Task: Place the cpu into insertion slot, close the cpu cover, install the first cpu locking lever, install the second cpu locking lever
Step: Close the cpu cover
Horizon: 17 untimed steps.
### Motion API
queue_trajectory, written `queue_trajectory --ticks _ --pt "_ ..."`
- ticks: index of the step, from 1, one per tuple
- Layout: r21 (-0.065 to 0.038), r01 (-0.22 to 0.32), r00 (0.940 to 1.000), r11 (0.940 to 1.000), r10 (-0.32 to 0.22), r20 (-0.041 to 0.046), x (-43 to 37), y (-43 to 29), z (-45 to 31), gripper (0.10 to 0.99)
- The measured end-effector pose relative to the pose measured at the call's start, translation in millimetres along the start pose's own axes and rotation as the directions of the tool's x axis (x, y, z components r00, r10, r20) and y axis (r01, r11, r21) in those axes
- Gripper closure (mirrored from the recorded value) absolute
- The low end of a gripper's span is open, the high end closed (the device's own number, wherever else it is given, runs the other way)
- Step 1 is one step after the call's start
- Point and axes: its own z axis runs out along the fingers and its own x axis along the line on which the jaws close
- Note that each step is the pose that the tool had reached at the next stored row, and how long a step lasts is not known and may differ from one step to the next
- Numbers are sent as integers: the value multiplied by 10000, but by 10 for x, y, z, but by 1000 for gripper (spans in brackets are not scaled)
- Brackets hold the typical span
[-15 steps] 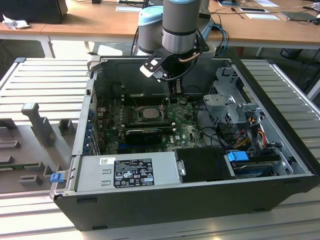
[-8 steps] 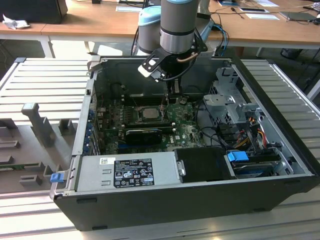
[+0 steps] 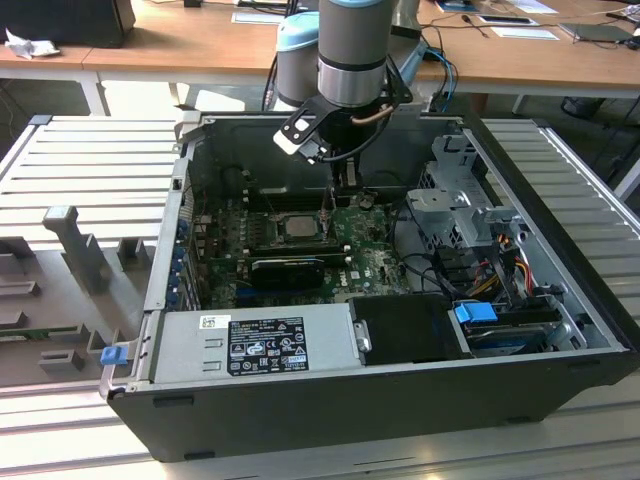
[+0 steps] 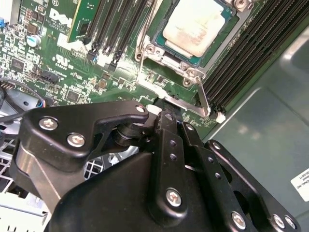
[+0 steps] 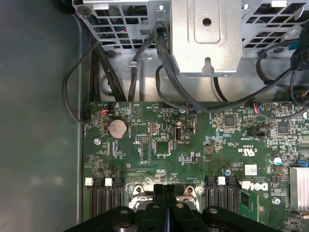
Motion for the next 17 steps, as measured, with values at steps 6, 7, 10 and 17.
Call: queue_trajectory --ticks 6,7,10,17 --pt "0 0 10000 10000 0 -1 0 -68 -4 980" --pt "0 -1 10000 10000 1 -1 0 -74 -4 980" --pt "0 0 10000 10000 0 0 0 -90 -5 980" --pt "2 48 10000 10000 -48 -4 -12 -169 85 980"
